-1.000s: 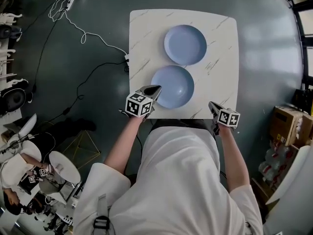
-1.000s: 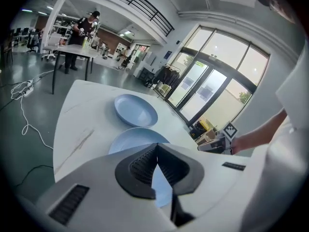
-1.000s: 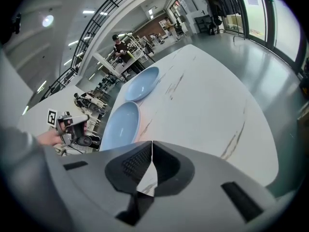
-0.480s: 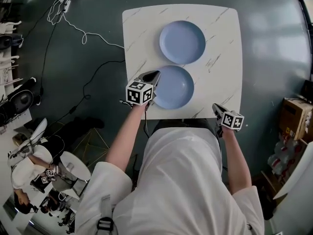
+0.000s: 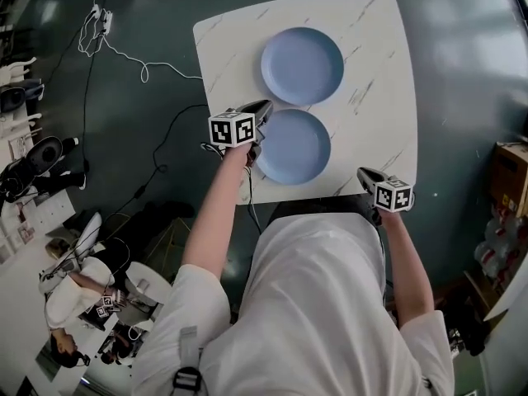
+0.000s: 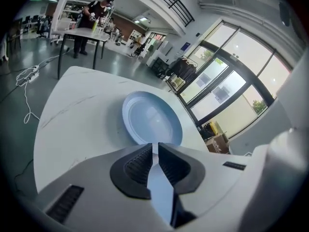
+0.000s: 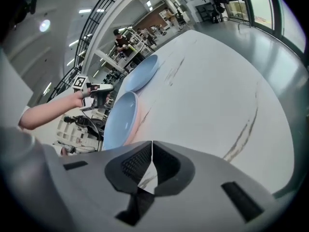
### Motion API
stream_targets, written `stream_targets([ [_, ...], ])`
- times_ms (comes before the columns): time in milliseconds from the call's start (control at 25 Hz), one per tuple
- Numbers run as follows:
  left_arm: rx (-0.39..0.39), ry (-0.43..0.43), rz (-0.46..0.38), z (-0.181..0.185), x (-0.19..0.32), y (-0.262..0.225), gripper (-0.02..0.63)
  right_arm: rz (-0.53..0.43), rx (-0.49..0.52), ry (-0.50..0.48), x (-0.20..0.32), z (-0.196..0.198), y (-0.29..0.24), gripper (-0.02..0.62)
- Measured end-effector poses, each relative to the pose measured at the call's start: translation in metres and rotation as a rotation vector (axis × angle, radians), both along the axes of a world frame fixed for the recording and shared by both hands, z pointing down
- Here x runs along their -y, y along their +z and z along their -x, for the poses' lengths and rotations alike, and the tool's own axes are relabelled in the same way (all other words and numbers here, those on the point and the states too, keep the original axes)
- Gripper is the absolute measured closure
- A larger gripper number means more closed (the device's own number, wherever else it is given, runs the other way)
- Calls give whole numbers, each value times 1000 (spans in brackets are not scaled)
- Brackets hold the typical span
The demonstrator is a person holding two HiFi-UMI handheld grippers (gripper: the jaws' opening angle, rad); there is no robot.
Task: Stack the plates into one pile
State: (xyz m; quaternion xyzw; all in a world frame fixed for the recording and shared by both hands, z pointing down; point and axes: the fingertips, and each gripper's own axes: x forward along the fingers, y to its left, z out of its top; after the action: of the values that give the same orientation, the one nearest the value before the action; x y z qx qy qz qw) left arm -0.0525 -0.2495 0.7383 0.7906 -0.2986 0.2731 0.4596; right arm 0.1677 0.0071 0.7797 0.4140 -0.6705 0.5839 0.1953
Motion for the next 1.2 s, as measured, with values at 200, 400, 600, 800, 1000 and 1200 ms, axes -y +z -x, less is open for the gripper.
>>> stream_targets([
  [200,13,-21,89,-8,12,18,511,-5,6,-19,9,5,2,568],
  [400,24,-109,168,-6,23,34,480,-19,12,-44,22,11,4,568],
  [600,23,-191,295,-4,24,50,459,-30,20,-65,31,16,4,569],
  [800,39,-190,387,-8,26,61,459,-30,19,-61,36,14,6,569],
  [1000,35,-136,482,-17,28,70,460,-18,18,-54,35,12,11,568],
  [1200,34,-99,550,-21,28,77,476,-10,19,-52,32,14,15,568],
])
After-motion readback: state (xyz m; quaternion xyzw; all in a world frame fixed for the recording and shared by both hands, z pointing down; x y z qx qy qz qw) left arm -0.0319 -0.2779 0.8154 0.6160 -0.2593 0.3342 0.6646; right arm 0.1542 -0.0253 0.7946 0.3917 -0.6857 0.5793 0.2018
